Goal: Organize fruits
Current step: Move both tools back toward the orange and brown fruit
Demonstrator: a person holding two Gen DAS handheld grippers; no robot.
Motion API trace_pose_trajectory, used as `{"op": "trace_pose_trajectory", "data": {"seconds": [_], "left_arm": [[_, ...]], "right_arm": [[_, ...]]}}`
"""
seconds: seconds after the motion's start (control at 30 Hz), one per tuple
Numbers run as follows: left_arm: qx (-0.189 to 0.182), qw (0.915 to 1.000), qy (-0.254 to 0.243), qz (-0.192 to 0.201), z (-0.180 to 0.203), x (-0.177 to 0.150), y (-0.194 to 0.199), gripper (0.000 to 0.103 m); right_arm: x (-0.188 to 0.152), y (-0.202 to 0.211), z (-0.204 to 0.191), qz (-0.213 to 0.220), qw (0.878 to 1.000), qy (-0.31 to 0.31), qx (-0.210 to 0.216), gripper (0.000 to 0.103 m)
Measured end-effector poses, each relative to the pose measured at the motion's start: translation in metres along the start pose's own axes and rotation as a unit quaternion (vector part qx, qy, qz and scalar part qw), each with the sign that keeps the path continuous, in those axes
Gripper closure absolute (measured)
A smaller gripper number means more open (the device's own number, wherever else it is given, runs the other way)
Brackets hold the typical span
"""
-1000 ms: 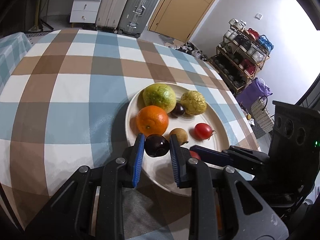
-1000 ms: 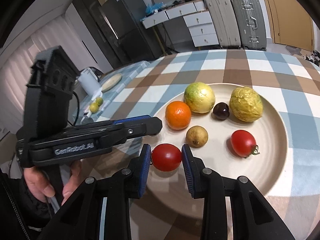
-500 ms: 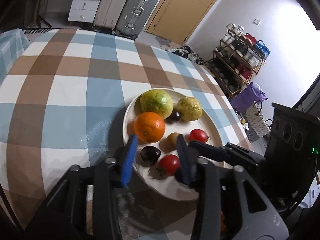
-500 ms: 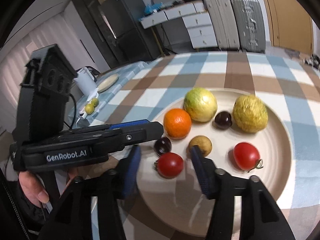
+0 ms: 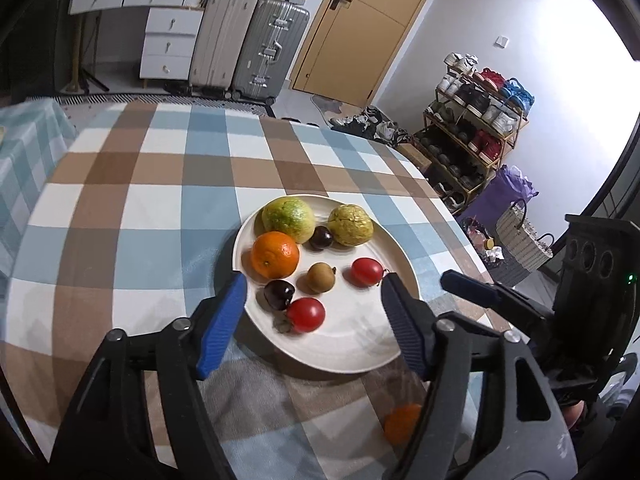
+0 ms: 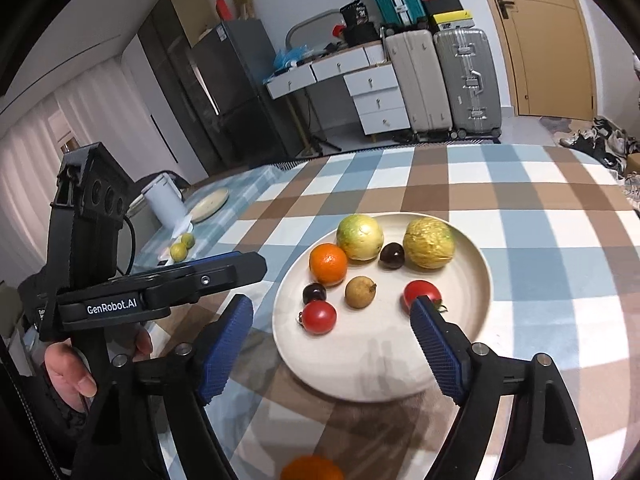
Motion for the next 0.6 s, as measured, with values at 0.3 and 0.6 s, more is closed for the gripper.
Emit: {"op": "trace_pose_trajectory", "data": {"seconds": [0.3,0.6], "left_arm": [[0.026,0.9993,-0.019,0.02,0.023,-0.008,0.043,0.021],[0.044,0.9975,-0.038,0.04,0.047,-0.023,0.083,0.012]], "right_arm": [[-0.002,0.048,-0.011,0.041,0.999,0.003,-0.012,0.006],[-0.013,0.086,-0.017,0.063,0.998,0.0,-0.024,0.003]]}}
Point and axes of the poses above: each gripper's, at about its wrist camera, not at the fingertips, and y roughly against the way its jaws point, z to its right, x to its top, the point moved 5 cm from there along -y, roughly the way its jaws point, and after that the axes turned 4 degrees about z, right-handed, at the moved point
